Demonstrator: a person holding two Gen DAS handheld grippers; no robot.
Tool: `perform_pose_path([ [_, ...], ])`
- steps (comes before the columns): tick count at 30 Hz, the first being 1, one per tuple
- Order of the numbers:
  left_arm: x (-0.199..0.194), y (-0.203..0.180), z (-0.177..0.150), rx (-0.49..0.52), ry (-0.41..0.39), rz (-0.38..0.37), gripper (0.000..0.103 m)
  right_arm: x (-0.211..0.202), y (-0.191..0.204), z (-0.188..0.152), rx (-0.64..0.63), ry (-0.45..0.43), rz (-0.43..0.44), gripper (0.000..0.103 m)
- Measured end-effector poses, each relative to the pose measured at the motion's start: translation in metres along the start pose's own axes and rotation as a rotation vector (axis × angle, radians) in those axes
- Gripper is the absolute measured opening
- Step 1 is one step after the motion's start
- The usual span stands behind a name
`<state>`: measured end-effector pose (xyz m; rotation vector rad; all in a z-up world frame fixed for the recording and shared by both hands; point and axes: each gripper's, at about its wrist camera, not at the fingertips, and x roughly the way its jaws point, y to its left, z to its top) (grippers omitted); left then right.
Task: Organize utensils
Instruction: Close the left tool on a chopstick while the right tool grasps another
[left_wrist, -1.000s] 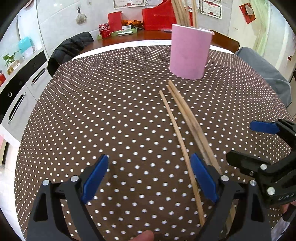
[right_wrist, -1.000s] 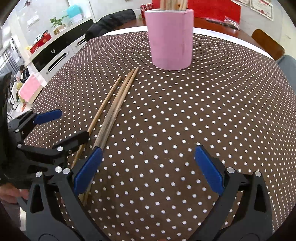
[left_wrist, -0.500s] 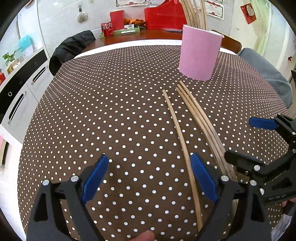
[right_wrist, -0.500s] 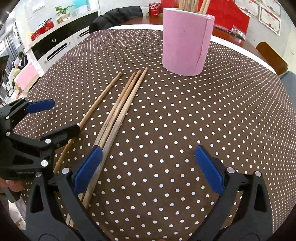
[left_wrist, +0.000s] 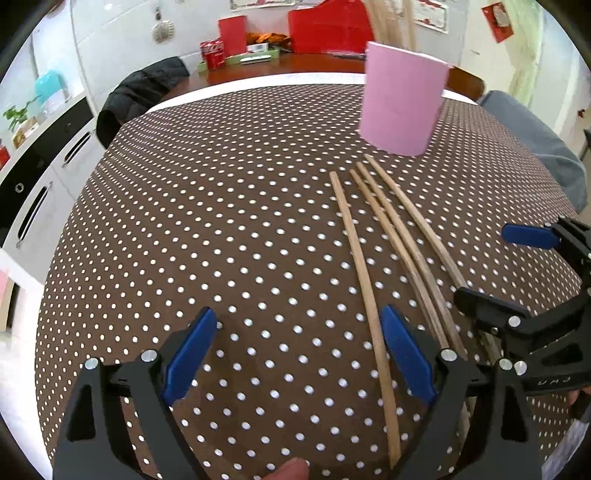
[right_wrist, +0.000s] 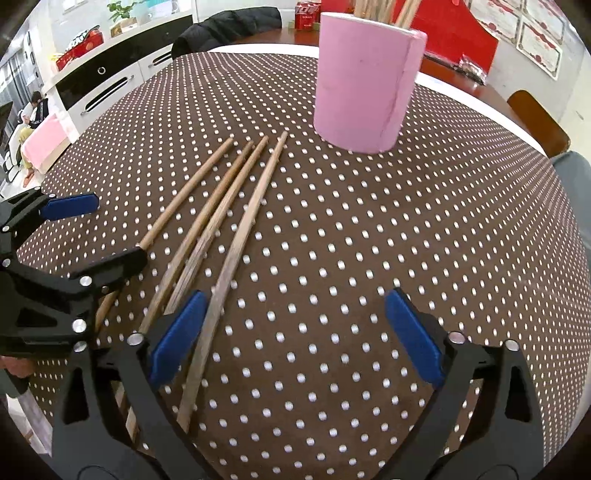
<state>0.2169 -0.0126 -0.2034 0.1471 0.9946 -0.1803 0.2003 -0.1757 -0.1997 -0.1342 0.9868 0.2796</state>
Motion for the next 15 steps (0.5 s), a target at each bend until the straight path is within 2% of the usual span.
perform_pose_path([
  [1,0.002,0.001,0.003,-0.01,0.006,0.001,0.089,0.001,0.0,0.003,0.002,-0.004,0.0,0.089],
  [3,0.004,-0.001,0.006,-0.01,0.014,-0.004,0.089,0.002,-0.001,0.009,-0.007,-0.005,-0.005,0.074],
  [5,0.004,-0.006,0.008,0.018,0.015,-0.007,0.089,0.0,-0.005,0.01,-0.012,0.005,-0.01,0.065],
  [8,0.007,-0.011,0.014,0.043,0.02,-0.01,0.089,-0.001,-0.02,0.009,0.004,0.016,-0.027,0.065],
  [10,0.011,-0.013,0.02,0.055,0.022,-0.015,0.089,0.0,-0.023,0.013,0.003,0.013,-0.03,0.061],
  [12,0.015,-0.016,0.027,0.071,0.026,-0.022,0.088,0.005,-0.021,0.019,-0.011,0.008,-0.006,0.059],
  [13,0.016,-0.017,0.03,0.07,0.027,-0.037,0.082,0.009,-0.02,0.023,-0.014,0.004,0.008,0.059],
  [14,0.018,-0.017,0.032,0.064,0.029,-0.062,0.079,0.012,-0.018,0.028,-0.026,0.002,0.012,0.054],
  [15,0.017,-0.019,0.035,0.074,0.025,-0.067,0.069,0.014,-0.016,0.03,-0.033,0.001,0.021,0.035],
])
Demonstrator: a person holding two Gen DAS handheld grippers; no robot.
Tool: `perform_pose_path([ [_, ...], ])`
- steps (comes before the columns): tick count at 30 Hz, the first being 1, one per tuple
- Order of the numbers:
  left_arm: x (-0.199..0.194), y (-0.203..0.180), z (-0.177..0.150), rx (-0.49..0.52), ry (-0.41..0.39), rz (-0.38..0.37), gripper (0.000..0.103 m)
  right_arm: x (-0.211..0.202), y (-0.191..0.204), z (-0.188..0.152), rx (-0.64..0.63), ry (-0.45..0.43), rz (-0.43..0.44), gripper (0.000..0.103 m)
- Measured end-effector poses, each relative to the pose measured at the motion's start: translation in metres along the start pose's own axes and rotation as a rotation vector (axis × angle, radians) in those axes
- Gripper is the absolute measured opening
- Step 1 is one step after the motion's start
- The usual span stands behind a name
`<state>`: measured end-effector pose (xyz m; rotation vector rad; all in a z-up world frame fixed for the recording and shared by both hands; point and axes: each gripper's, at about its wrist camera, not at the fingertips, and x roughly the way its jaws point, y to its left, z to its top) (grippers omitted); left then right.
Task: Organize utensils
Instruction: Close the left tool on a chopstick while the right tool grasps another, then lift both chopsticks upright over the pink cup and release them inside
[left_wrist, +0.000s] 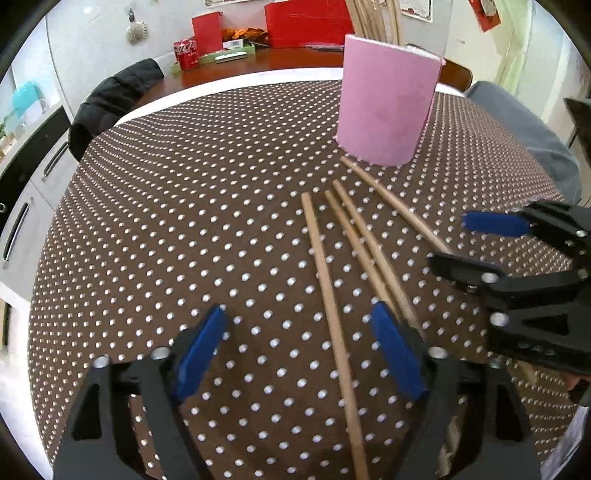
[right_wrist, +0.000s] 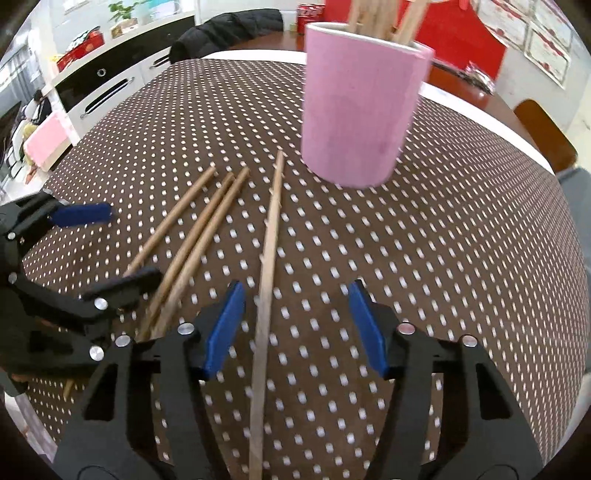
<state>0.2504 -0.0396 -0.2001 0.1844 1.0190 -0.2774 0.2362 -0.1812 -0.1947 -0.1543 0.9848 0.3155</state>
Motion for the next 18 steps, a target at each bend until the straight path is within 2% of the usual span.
perform_pose_path([
  [1,-0.001,-0.002,0.001,0.013,-0.006,-0.007,0.051,0.0,0.001,0.003,-0.011,-0.001,-0.002,0.025],
  [2,-0.003,-0.004,0.002,0.023,-0.008,-0.014,0.038,0.001,0.003,0.004,-0.019,0.005,-0.007,0.013],
  [3,-0.004,-0.006,0.004,0.027,-0.006,-0.024,0.012,0.001,0.005,0.005,-0.034,0.011,-0.009,0.007],
  [4,-0.004,-0.007,0.007,0.025,-0.004,-0.027,0.005,0.001,0.007,0.004,-0.04,0.015,-0.007,0.006],
  [7,-0.005,-0.005,0.007,-0.008,-0.017,-0.044,0.005,-0.003,0.001,-0.004,-0.017,-0.002,0.014,0.005],
  [10,-0.013,-0.001,0.004,-0.039,-0.051,-0.046,0.005,-0.017,-0.01,-0.015,0.034,-0.056,0.066,0.005],
  [18,-0.058,0.001,0.024,-0.086,-0.244,-0.044,0.005,-0.072,-0.034,-0.021,0.133,-0.29,0.17,0.005],
])
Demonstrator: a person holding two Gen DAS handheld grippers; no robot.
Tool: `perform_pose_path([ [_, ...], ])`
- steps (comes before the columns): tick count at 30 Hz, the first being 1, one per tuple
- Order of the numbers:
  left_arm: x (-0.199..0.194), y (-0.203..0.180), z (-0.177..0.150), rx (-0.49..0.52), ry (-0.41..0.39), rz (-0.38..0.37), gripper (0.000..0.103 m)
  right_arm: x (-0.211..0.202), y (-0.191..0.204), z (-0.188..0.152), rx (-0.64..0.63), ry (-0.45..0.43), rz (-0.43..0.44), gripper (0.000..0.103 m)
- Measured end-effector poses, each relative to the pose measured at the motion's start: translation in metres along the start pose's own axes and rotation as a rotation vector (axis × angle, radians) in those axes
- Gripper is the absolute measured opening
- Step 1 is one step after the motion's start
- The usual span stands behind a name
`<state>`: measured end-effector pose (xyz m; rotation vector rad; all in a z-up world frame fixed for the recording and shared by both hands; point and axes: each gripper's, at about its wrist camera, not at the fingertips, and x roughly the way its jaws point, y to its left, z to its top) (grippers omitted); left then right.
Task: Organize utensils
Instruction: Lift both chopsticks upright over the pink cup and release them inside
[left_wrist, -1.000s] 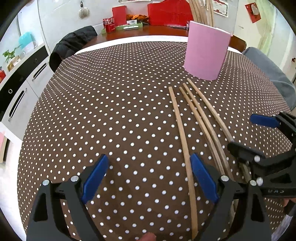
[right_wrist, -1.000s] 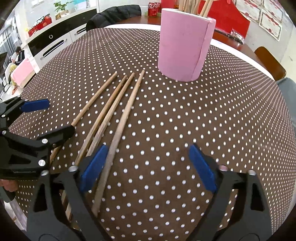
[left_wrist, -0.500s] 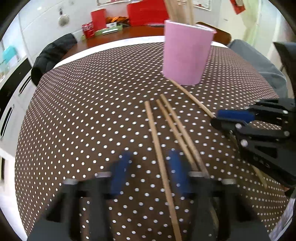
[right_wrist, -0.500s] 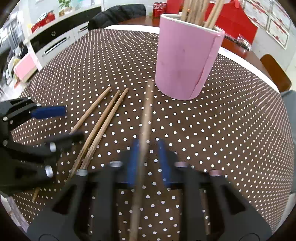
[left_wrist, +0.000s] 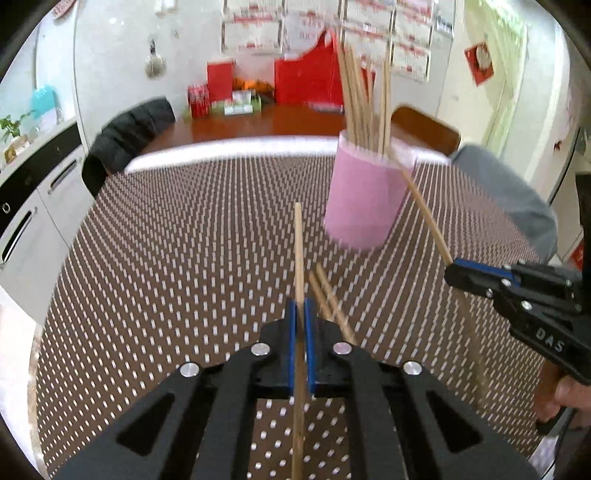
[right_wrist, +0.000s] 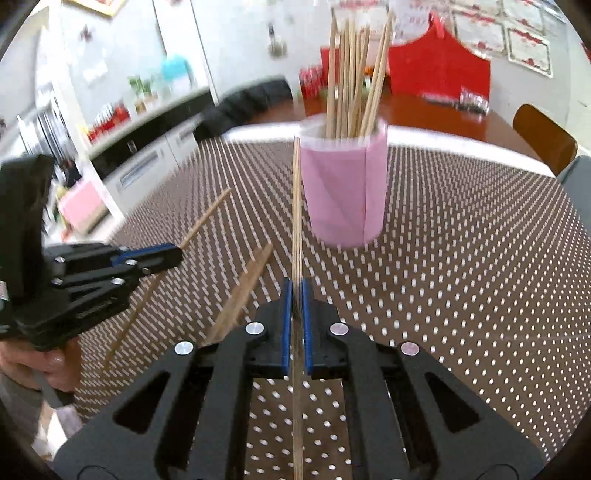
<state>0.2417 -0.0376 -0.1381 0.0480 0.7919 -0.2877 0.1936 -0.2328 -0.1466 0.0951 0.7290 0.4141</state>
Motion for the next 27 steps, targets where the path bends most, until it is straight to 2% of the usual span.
perform_pose_path([
  [5,-0.021,-0.012,0.029,0.013,-0.105,-0.02,0.005,-0.036,-0.004,0.02,0.024,-0.154,0.029,0.005],
  [8,-0.028,-0.022,0.05,0.035,-0.164,-0.029,0.005,-0.049,-0.009,0.037,0.024,-0.21,0.028,0.005],
  [17,-0.044,-0.028,0.121,0.016,-0.337,-0.092,0.005,-0.066,-0.014,0.093,-0.005,-0.325,0.023,0.005],
  [21,-0.046,-0.025,0.151,-0.003,-0.423,-0.16,0.005,-0.075,-0.016,0.111,-0.027,-0.364,0.019,0.005],
  [27,-0.055,-0.029,0.172,-0.02,-0.568,-0.245,0.005,-0.087,-0.017,0.139,-0.05,-0.405,0.015,0.005],
])
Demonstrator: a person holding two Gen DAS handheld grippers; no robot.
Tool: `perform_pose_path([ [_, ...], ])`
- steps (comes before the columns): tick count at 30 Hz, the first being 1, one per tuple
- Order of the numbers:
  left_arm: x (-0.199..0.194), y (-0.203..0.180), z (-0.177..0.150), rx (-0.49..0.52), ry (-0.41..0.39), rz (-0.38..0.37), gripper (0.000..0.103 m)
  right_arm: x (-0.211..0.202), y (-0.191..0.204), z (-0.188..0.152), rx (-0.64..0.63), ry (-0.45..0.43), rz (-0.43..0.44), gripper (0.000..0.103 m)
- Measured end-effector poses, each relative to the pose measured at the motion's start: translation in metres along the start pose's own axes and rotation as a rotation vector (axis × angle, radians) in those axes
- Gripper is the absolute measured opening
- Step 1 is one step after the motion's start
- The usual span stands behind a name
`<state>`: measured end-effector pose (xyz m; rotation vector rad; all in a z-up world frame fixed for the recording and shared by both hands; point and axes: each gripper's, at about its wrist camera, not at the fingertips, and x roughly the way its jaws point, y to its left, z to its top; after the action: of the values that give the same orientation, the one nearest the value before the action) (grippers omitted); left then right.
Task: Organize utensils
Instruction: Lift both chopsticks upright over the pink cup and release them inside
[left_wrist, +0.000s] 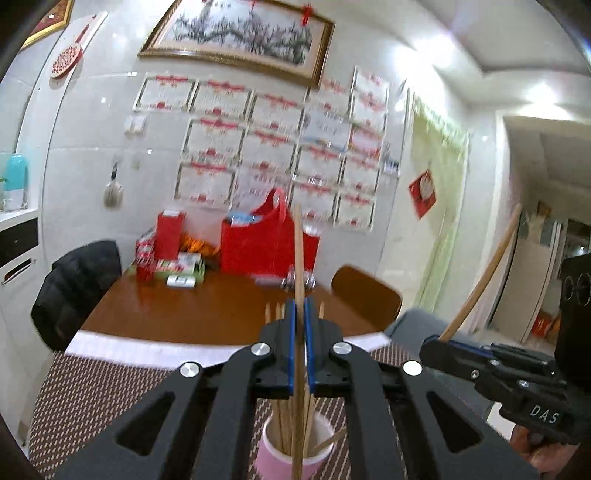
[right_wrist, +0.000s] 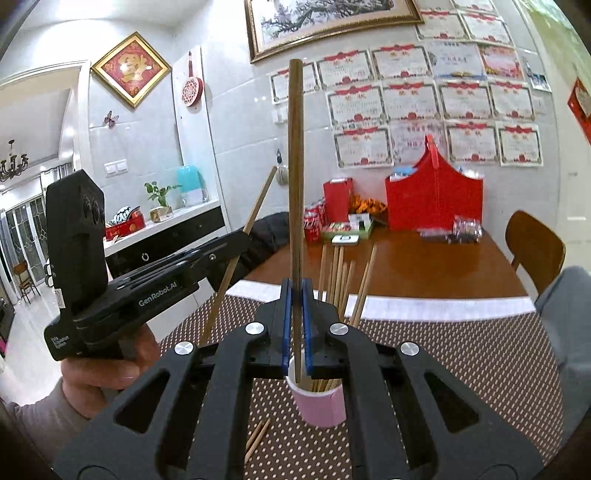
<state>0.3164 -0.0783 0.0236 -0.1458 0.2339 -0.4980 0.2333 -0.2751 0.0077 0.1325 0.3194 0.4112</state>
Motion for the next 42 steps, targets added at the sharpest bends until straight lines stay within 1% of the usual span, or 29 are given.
perform_pose_path([
  [5,0.01,-0.004,0.009,-0.014,-0.086,-0.057,0.005,0.006,-0.004,0.017,-0.01,-0.006,-0.008,0.005],
  [10,0.028,-0.002,0.007,-0.036,-0.129,-0.096,0.005,0.017,-0.007,0.021,-0.017,0.007,-0.013,0.005],
  [14,0.044,0.001,0.001,-0.051,-0.144,-0.099,0.005,0.026,-0.008,0.021,-0.02,0.028,-0.017,0.005],
  [17,0.053,0.004,-0.006,-0.059,-0.149,-0.081,0.005,0.031,-0.011,0.019,-0.022,0.043,-0.017,0.005],
  [21,0.069,0.01,-0.018,-0.071,-0.139,-0.06,0.005,0.041,-0.014,0.014,-0.022,0.073,-0.019,0.005],
  [29,0.093,0.024,-0.041,-0.109,-0.097,-0.041,0.005,0.063,-0.02,0.002,-0.009,0.137,-0.021,0.006],
  [32,0.1,0.028,-0.051,-0.117,-0.069,-0.038,0.005,0.07,-0.022,-0.003,-0.005,0.166,-0.022,0.006],
  [34,0.102,0.03,-0.058,-0.12,-0.042,-0.034,0.006,0.079,-0.024,-0.008,-0.003,0.211,-0.017,0.006],
  [35,0.103,0.032,-0.061,-0.129,-0.012,-0.037,0.009,0.083,-0.025,-0.01,0.0,0.229,-0.019,0.007],
  [36,0.104,0.034,-0.063,-0.131,0.013,-0.041,0.029,0.087,-0.026,-0.012,0.008,0.246,-0.019,0.019],
  [37,0.102,0.035,-0.064,-0.135,0.034,-0.015,0.046,0.088,-0.028,-0.014,0.018,0.256,-0.022,0.027],
  [38,0.099,0.038,-0.064,-0.146,0.039,0.015,0.051,0.088,-0.032,-0.016,0.037,0.254,-0.066,0.054],
  [39,0.092,0.044,-0.063,-0.167,0.035,0.018,0.065,0.085,-0.037,-0.017,0.056,0.243,-0.092,0.079],
  [40,0.087,0.048,-0.062,-0.179,0.032,0.02,0.081,0.082,-0.043,-0.018,0.089,0.223,-0.09,0.088],
  [41,0.08,0.052,-0.06,-0.184,0.027,0.044,0.085,0.078,-0.048,-0.018,0.121,0.208,-0.075,0.097],
  [42,0.074,0.053,-0.057,-0.175,0.023,0.073,0.085,0.073,-0.054,-0.019,0.159,0.187,-0.066,0.097],
])
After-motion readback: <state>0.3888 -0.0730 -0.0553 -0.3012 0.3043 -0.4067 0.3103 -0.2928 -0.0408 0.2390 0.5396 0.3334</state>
